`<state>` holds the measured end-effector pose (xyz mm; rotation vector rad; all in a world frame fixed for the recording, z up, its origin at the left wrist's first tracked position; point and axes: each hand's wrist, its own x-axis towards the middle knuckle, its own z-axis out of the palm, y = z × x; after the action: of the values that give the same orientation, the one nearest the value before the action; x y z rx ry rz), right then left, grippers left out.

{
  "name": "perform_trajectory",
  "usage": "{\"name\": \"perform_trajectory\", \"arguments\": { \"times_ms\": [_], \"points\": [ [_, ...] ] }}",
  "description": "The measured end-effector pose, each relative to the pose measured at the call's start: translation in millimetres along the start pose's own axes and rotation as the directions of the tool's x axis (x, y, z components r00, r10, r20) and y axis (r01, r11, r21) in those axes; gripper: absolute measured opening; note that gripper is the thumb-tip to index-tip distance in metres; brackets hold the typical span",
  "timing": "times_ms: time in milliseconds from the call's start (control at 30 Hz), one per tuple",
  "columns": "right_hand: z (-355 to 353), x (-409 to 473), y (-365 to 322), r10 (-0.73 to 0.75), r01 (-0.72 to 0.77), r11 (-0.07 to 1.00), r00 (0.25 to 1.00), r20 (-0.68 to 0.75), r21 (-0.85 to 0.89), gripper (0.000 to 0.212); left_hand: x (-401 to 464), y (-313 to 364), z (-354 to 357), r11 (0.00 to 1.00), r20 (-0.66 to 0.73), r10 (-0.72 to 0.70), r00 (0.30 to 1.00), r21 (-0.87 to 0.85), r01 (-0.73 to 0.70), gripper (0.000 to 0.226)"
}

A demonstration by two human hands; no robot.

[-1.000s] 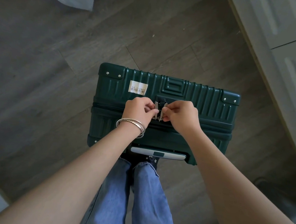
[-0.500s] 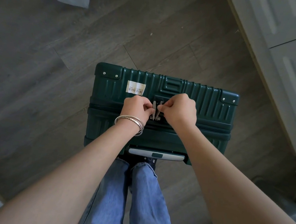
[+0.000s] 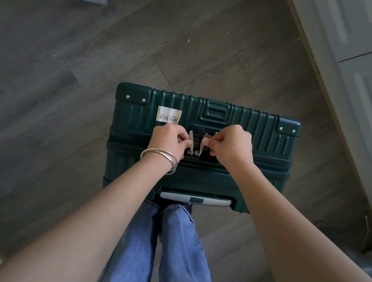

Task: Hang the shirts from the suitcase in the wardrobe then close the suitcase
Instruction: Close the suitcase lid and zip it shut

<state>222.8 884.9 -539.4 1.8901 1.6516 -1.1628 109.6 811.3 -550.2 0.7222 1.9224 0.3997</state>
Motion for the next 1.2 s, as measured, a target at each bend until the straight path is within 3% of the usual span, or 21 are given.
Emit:
{"name": "perform_trajectory", "arguments": {
  "times_ms": [233,567,800,1000,1200],
  "points": [
    [9,4,-15,-0.015,0.014,1.0,0.999,-0.044,-0.011,0.013,5,4,1,0.999,0.0,-0.007,1.0,0.051,0.007,0.012],
    [9,12,-8,0.024,-0.027,0.998,0.998,-0.057,-0.056,0.02,9,2,6,0.996,0.014,-0.027,1.0,0.086,0.026,0.014],
    [-5,9,-5,-0.018,0.02,0.999,0.998,0.06,-0.037,0.026,2,7,2,0.998,0.032,-0.01,0.999,0.055,0.008,0.009],
    [-1,-20,-1,-0.168,0.138,0.96,0.98,0.108,0.244,0.023,-9,9,1,1.0,0.042,0.019,0.999,0.012,-0.019,0.006],
    [2,-20,-2,-0.147,0.15,0.963,0.989,-0.031,0.225,0.019,-9,12,2,0.999,0.04,0.043,0.998,0.032,-0.044,0.013]
  ]
}}
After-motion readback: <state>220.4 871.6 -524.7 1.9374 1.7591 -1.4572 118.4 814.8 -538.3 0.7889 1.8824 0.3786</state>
